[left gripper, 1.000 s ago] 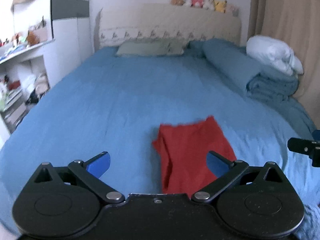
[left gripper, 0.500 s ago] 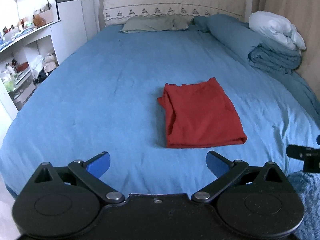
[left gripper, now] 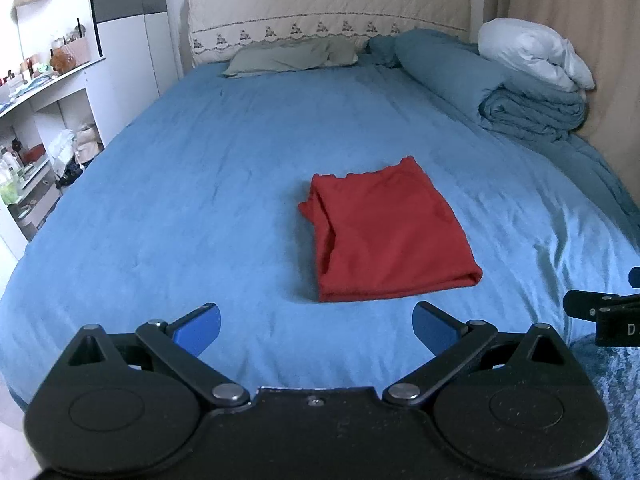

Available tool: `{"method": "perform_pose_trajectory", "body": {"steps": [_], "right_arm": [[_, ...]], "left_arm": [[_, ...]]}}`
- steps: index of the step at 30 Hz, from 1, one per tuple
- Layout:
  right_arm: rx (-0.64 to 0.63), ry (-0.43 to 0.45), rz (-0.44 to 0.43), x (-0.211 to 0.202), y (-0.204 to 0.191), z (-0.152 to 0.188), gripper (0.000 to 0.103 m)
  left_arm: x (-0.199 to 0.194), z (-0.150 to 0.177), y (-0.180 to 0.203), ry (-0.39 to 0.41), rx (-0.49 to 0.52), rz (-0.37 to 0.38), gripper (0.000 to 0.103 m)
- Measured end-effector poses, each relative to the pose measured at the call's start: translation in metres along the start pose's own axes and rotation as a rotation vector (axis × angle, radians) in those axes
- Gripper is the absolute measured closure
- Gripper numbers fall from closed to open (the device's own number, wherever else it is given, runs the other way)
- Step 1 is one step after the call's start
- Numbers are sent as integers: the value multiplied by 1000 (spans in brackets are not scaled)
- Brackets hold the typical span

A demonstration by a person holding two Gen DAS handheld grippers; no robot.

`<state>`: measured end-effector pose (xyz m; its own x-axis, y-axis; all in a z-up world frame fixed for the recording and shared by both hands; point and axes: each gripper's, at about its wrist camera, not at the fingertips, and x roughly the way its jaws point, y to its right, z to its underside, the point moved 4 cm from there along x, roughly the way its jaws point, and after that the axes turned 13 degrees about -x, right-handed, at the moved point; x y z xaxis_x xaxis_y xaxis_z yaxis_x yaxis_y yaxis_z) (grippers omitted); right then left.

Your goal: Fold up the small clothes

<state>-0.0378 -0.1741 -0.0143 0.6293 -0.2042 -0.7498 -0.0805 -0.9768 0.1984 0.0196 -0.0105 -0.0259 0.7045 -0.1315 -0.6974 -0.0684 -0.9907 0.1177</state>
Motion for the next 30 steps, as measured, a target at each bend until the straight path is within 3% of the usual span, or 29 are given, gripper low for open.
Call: {"method": "perform_pose_trajectory", "body": {"steps": [30], "right_arm": [[20, 6, -21, 1, -2, 3, 0]], "left_arm": [[-9, 0, 0, 37, 14, -5, 0]]}}
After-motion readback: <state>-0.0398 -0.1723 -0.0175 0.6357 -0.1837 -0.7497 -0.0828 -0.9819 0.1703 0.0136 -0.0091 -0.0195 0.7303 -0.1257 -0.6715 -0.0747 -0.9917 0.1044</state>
